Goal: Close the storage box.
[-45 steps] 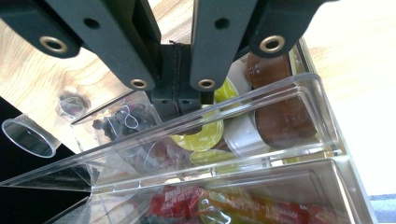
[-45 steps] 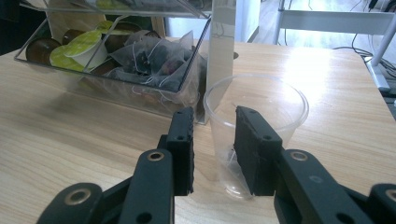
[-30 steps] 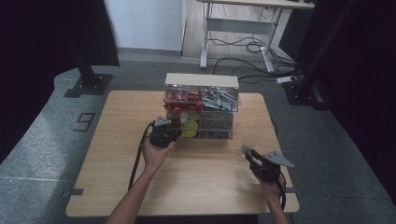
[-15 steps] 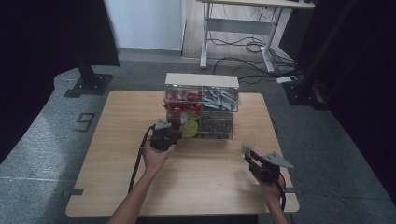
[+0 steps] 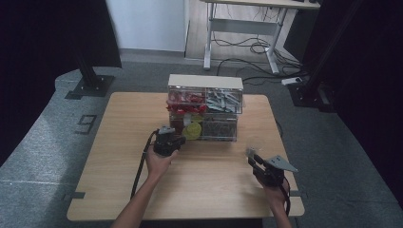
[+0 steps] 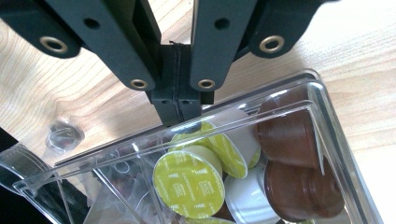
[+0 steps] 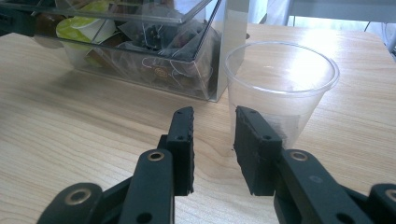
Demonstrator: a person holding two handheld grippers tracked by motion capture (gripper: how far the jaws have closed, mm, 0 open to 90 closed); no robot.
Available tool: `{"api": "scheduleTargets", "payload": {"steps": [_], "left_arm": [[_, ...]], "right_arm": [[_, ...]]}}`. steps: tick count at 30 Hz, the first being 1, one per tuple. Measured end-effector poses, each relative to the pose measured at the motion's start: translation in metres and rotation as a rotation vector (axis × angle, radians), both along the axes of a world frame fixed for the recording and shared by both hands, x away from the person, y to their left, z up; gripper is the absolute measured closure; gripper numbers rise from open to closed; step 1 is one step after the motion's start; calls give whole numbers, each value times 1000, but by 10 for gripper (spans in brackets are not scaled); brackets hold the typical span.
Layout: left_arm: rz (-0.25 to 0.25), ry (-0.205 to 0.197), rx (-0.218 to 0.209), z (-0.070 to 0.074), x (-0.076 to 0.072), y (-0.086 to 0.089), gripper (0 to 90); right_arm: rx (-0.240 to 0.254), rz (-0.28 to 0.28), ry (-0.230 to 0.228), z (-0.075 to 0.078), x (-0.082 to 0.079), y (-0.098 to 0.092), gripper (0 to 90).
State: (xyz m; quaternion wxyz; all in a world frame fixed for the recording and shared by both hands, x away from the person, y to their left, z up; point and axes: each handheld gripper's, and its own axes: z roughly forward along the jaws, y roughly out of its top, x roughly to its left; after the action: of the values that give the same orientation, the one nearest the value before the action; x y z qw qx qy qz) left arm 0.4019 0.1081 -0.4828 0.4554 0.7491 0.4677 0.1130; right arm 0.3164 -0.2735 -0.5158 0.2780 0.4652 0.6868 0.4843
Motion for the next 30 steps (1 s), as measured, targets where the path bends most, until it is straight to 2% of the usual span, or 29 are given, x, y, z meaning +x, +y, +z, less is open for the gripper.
{"api": "scheduleTargets", "payload": {"steps": [8, 16, 20, 30], "left_arm": [[-3, 12, 3, -4, -1, 0, 900], [-7, 42, 8, -14, 0, -4, 900], [1, 30, -10, -14, 1, -3, 900], [-10, 17, -1, -13, -7, -3, 900]], "right_arm": [[-2, 3, 0, -1, 0, 1, 672], [0, 5, 5, -2, 0, 3, 672], [-4, 9, 8, -3, 0, 4, 672], [-2, 12, 9, -3, -1, 5, 672]]}}
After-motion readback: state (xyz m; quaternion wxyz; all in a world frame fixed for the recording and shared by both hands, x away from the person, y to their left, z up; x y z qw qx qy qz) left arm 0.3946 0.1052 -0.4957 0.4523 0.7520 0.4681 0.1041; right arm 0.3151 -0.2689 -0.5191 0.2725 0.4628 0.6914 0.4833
